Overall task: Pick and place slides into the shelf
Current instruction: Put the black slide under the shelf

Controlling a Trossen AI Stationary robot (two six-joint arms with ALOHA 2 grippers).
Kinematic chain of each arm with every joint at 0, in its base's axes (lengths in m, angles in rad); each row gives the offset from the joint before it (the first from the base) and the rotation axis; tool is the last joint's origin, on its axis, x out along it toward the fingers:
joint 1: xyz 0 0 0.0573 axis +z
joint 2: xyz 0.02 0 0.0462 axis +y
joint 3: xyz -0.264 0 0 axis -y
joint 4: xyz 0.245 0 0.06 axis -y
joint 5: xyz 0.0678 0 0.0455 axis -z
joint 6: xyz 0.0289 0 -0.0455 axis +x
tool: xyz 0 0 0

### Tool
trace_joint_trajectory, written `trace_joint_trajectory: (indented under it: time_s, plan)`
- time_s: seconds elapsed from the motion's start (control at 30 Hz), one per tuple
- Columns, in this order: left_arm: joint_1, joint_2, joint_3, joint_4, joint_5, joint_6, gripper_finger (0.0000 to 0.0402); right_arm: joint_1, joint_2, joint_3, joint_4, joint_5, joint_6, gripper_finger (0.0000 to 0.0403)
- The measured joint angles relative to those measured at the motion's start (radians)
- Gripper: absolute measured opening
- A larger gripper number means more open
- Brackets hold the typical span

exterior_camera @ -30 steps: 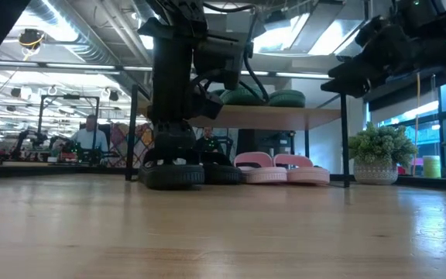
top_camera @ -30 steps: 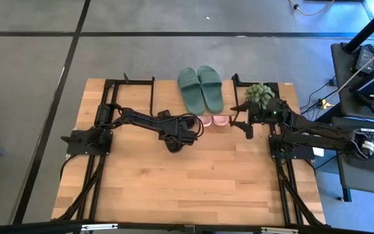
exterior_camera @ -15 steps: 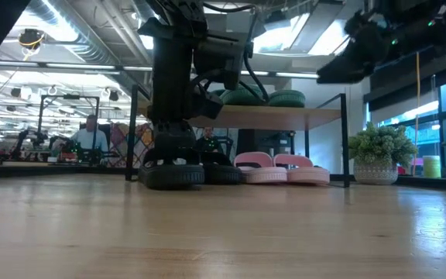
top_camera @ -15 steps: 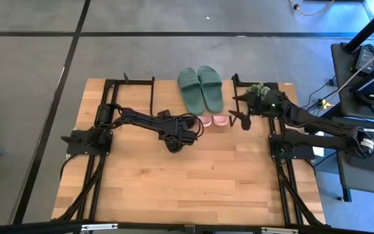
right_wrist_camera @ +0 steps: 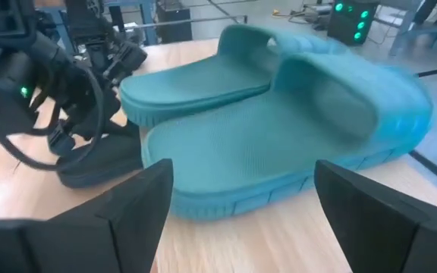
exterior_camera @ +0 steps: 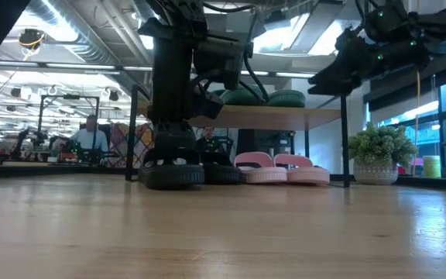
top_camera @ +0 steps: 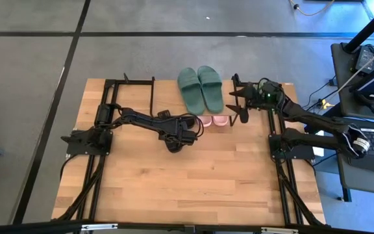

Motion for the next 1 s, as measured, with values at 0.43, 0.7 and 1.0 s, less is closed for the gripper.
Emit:
trace_joint_trajectory:
  time_s: [0.43, 0.7, 1.0]
  plan:
    - [0.000, 0.000, 0.000, 0.000, 0.000, 0.014, 0.0198, -0.103, 0.003, -0.090, 0.122, -0.190, 0.003, 0.0320]
    - [0.000, 0.000, 0.000, 0.000, 0.000, 0.014, 0.0198, -0.103, 0.017, -0.090, 0.098, -0.190, -0.052, 0.0320]
    - [0.000, 0.000, 0.000, 0.000, 0.001, 0.013, 0.0198, -0.103, 0.077, -0.086, 0.125, -0.190, -0.060, 0.0320]
